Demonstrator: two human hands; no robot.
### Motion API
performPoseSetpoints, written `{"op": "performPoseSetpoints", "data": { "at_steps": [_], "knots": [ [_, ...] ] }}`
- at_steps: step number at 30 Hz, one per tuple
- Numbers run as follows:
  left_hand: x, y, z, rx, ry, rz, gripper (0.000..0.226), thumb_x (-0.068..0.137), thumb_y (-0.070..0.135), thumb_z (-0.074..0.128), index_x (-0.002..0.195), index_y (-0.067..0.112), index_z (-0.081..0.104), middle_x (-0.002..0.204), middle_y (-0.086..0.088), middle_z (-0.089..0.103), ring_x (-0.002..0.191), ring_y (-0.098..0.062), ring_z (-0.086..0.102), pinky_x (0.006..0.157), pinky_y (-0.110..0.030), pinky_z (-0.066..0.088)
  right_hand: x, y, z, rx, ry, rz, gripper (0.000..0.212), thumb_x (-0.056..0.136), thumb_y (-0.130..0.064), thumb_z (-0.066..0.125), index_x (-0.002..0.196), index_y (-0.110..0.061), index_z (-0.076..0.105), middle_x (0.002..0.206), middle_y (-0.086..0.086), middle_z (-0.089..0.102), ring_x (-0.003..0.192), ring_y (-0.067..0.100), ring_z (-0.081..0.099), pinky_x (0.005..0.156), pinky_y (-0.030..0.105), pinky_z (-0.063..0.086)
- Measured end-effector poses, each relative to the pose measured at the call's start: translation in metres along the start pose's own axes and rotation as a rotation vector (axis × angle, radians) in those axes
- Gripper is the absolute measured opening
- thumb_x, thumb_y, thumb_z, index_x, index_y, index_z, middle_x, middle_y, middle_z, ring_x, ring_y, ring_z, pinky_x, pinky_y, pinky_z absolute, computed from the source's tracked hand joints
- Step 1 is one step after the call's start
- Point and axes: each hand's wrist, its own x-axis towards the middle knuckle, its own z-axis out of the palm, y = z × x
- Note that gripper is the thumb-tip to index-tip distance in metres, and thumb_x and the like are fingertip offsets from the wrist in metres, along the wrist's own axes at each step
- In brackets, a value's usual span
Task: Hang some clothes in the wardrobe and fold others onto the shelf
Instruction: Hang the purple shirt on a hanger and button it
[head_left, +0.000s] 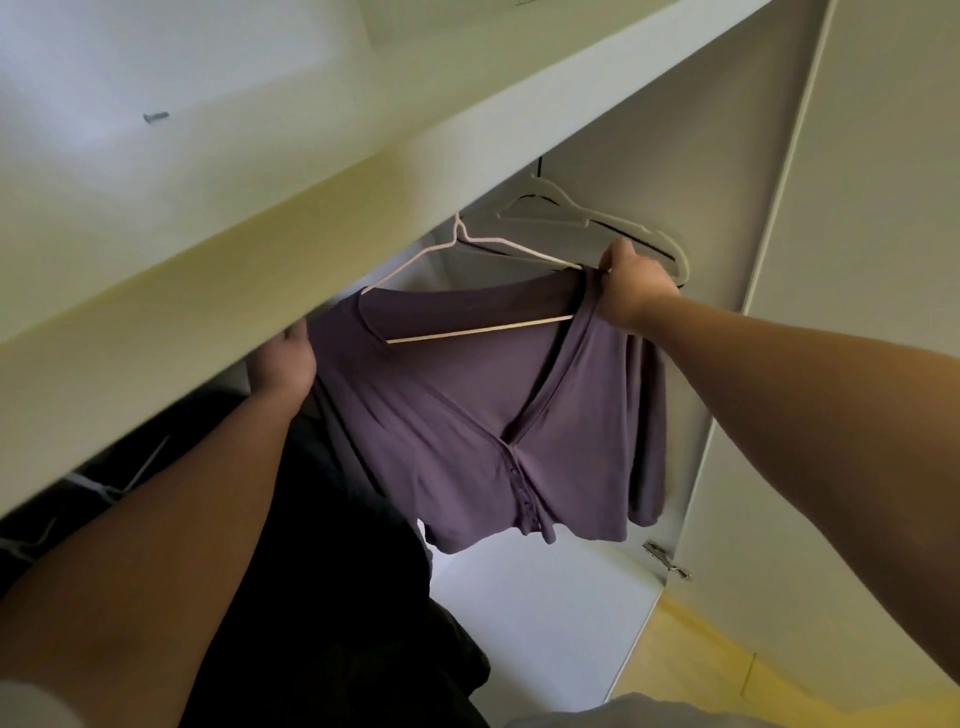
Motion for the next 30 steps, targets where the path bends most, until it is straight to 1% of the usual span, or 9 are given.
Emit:
{"op": "performPoseSetpoints", "data": {
  "at_steps": [4, 7, 12, 16, 19, 22, 24, 27, 30],
  "knots": [
    [-0.015, 0.025, 0.009, 0.202, -0.035, 0.228, 0.058, 0.097, 0.053, 0.042, 0.135, 0.012, 0.056, 0.136, -0.017, 0.059, 0.125, -0.038, 0.054, 0.103, -0.046, 0.045, -0.008, 0.009, -0.010, 0.008, 0.016, -0.013, 0.038, 0.092, -0.010, 0.053, 0.129, -0.008, 0.057, 0.128, 0.022, 0.061, 0.118, 0.040, 0.057, 0.097, 0.039, 0.047],
    [-0.029, 0.040, 0.014, 0.429, -0.005, 0.273, 0.057, 0.100, 0.053, 0.041, 0.138, 0.013, 0.054, 0.137, -0.019, 0.057, 0.124, -0.041, 0.052, 0.098, -0.044, 0.043, -0.014, 0.016, -0.014, -0.041, 0.014, -0.063, 0.030, 0.094, -0.012, 0.047, 0.114, -0.012, 0.069, 0.118, 0.021, 0.066, 0.106, 0.041, 0.062, 0.086, 0.037, 0.050],
    [-0.021, 0.041, 0.015, 0.377, 0.030, 0.334, 0.065, 0.095, 0.063, 0.036, 0.135, 0.016, 0.057, 0.133, -0.014, 0.061, 0.121, -0.038, 0.055, 0.101, -0.044, 0.046, -0.022, 0.021, -0.022, -0.043, 0.026, -0.124, 0.027, 0.099, -0.018, 0.048, 0.111, -0.011, 0.071, 0.116, 0.019, 0.068, 0.106, 0.039, 0.062, 0.086, 0.035, 0.048],
    [0.009, 0.023, 0.030, 0.372, 0.008, 0.345, 0.082, 0.089, 0.076, 0.018, 0.128, 0.019, 0.062, 0.122, -0.011, 0.067, 0.113, -0.036, 0.059, 0.097, -0.045, 0.048, -0.029, 0.018, -0.026, -0.029, 0.086, -0.197, 0.023, 0.096, -0.015, 0.054, 0.106, -0.011, 0.074, 0.111, 0.013, 0.072, 0.105, 0.034, 0.064, 0.086, 0.031, 0.045],
    [0.002, 0.033, 0.029, 0.385, -0.014, 0.376, 0.076, 0.092, 0.069, 0.020, 0.116, 0.014, 0.067, 0.109, -0.015, 0.070, 0.104, -0.039, 0.061, 0.092, -0.048, 0.049, -0.031, 0.012, -0.028, -0.003, 0.125, -0.203, 0.020, 0.094, -0.017, 0.058, 0.104, -0.014, 0.075, 0.105, 0.012, 0.073, 0.102, 0.033, 0.065, 0.085, 0.030, 0.046],
    [-0.019, 0.048, 0.021, 0.366, -0.041, 0.359, 0.049, 0.100, 0.047, 0.036, 0.109, 0.011, 0.069, 0.106, -0.020, 0.069, 0.102, -0.041, 0.061, 0.091, -0.044, 0.045, -0.034, 0.003, -0.031, -0.008, 0.150, -0.199, 0.020, 0.094, -0.022, 0.057, 0.105, -0.019, 0.074, 0.103, 0.012, 0.072, 0.099, 0.034, 0.064, 0.082, 0.034, 0.051],
    [-0.040, 0.066, 0.012, 0.307, -0.097, 0.350, 0.051, 0.101, 0.042, 0.034, 0.111, 0.005, 0.067, 0.110, -0.023, 0.067, 0.107, -0.041, 0.060, 0.091, -0.040, 0.041, -0.036, -0.006, -0.031, -0.029, 0.156, -0.196, 0.021, 0.095, -0.025, 0.056, 0.107, -0.022, 0.073, 0.104, 0.011, 0.071, 0.098, 0.035, 0.064, 0.079, 0.035, 0.051],
    [-0.057, 0.079, 0.007, 0.260, -0.291, 0.243, 0.050, 0.108, 0.033, 0.033, 0.136, -0.002, 0.054, 0.139, -0.024, 0.054, 0.131, -0.038, 0.047, 0.102, -0.034, 0.029, -0.038, -0.020, -0.030, -0.076, 0.140, -0.228, 0.022, 0.095, -0.027, 0.054, 0.109, -0.024, 0.071, 0.105, 0.011, 0.071, 0.098, 0.036, 0.063, 0.082, 0.038, 0.053],
    [-0.053, 0.075, 0.008, 0.212, -0.184, 0.284, 0.038, 0.107, 0.019, 0.041, 0.128, -0.008, 0.058, 0.128, -0.026, 0.059, 0.123, -0.039, 0.050, 0.104, -0.035, 0.029, -0.041, -0.023, -0.032, -0.108, 0.142, -0.223, 0.025, 0.097, -0.029, 0.053, 0.114, -0.023, 0.069, 0.109, 0.015, 0.066, 0.105, 0.037, 0.059, 0.084, 0.038, 0.050]
  ]
}}
